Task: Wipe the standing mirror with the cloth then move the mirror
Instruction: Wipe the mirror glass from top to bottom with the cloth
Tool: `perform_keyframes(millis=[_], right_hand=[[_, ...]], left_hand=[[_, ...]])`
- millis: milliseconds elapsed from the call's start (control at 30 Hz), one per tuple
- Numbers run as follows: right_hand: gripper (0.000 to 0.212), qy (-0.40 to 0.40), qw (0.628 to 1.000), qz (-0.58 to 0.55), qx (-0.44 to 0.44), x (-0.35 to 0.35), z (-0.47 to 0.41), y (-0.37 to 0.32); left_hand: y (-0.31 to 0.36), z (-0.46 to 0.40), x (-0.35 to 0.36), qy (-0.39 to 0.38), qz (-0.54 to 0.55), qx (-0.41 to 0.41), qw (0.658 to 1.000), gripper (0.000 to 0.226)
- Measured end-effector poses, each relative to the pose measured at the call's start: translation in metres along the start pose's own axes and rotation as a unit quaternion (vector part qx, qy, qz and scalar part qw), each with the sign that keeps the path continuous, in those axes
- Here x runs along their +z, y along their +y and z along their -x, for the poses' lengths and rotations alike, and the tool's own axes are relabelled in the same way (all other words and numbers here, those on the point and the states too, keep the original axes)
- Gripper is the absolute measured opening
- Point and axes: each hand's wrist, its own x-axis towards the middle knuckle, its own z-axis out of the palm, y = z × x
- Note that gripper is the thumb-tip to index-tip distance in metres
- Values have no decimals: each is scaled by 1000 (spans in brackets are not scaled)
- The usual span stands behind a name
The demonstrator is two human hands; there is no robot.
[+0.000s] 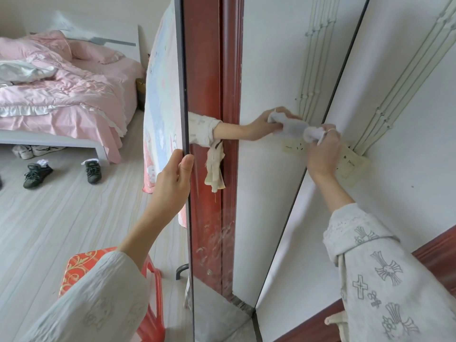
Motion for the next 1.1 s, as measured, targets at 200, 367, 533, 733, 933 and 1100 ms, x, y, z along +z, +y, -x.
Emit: perform_keyframes(millis=[200,367,533,733,933,1100], right_hand=[[28,9,1000,-24,-11,19,14,-7],[20,-80,996,-35,9,42,83,41],[32,-308,940,116,91,46,108,94],[33,-111,988,45,99,21,50,65],[36,-1,1000,4,-15,10,-4,6],[29,15,999,-5,-30,27,2,8]], left_hand=[[0,1,3,13,8,-4,1000,33],[-2,-1,4,23,21,-11,999,32],[-3,0,7,14,28,-9,999,30],[-6,18,21,39,98,-50,993,33],[-9,24,25,49,90,-60,993,34],[-10,24,31,89,92,-54,990,35]])
